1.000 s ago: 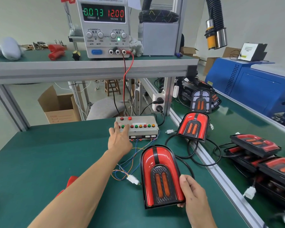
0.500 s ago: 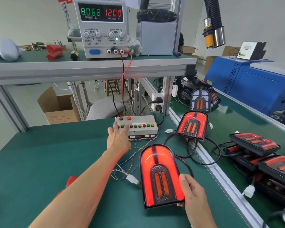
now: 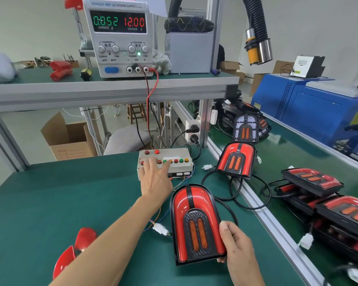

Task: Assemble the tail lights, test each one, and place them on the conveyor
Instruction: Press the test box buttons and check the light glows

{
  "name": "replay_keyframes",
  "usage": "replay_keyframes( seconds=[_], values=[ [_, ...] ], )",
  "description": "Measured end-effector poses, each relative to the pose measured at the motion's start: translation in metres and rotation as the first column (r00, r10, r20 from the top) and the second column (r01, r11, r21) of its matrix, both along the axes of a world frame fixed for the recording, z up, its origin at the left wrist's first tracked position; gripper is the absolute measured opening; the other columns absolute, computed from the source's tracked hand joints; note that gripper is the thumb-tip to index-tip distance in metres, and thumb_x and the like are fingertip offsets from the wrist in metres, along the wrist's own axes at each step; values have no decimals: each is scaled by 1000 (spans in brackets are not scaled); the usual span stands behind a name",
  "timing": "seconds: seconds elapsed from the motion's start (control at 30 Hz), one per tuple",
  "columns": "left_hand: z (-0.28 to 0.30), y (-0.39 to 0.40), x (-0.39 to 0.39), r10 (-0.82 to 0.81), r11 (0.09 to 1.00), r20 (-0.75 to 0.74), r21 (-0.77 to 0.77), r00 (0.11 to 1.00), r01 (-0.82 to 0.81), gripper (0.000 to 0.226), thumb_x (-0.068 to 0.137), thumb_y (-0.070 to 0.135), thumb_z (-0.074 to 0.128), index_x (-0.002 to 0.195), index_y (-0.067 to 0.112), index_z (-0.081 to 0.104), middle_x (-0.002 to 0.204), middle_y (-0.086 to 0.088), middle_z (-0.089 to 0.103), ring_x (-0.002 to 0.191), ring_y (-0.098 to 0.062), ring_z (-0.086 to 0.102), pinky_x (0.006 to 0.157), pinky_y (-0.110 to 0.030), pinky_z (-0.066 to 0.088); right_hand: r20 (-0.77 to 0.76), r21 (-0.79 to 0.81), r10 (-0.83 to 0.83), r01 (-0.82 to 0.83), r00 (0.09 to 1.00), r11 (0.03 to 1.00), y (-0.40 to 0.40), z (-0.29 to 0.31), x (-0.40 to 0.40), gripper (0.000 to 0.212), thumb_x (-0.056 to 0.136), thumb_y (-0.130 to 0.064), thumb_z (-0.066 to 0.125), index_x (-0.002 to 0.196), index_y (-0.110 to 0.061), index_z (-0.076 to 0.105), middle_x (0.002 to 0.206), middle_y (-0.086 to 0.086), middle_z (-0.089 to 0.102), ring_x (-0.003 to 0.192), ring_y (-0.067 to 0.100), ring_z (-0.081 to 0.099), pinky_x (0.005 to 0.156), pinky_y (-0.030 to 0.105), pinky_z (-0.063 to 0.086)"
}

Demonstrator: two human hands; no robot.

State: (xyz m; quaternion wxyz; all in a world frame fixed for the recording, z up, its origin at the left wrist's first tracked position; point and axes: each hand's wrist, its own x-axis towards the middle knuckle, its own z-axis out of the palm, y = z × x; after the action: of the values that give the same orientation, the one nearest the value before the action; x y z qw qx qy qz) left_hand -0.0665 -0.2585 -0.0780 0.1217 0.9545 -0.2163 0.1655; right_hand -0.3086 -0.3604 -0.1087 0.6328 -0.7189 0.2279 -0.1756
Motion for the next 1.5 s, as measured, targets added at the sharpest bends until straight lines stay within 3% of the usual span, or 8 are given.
replay_keyframes(
  seconds=[0.13,0.3,0.7,1.07,1.5],
  values=[
    [4,-18,6,-123,989,-72,74,990,129,62,93,15,51,152,29,39,124,-13,44,110,-29,44,90,-37,40,-5,23,-18,18,1000,1000,0,0,0,40,86,-60,46,85,-29,70,63,4,67,54,11,61,50,25,51],
    [2,-29,12,-105,980,-117,155,988,122,69,93,23,58,154,34,28,126,-14,41,112,-31,45,92,-40,43,-22,40,-19,20,1000,999,0,0,0,44,87,-58,46,90,-21,70,65,6,69,54,12,63,50,25,52],
    [3,-39,22,-73,983,-212,149,974,106,63,91,24,59,147,40,35,124,-10,35,116,-30,38,98,-41,38,-49,-1,-43,43,998,999,-4,-6,0,32,105,-36,45,94,-18,69,64,5,69,53,9,62,48,24,50],
    [1,-38,25,-121,986,-251,83,960,146,72,86,25,66,149,36,34,126,-11,32,116,-31,36,97,-40,41,-35,16,-28,29,999,999,-1,-2,1,46,88,-58,44,93,-21,70,67,4,70,55,10,63,49,21,50],
    [6,-36,21,-128,983,-245,98,961,156,66,90,25,64,149,35,35,126,-11,33,117,-30,37,99,-41,44,-33,2,-40,41,999,999,-2,-6,2,47,86,-60,43,93,-21,68,67,6,70,54,10,63,48,22,51]
  ],
)
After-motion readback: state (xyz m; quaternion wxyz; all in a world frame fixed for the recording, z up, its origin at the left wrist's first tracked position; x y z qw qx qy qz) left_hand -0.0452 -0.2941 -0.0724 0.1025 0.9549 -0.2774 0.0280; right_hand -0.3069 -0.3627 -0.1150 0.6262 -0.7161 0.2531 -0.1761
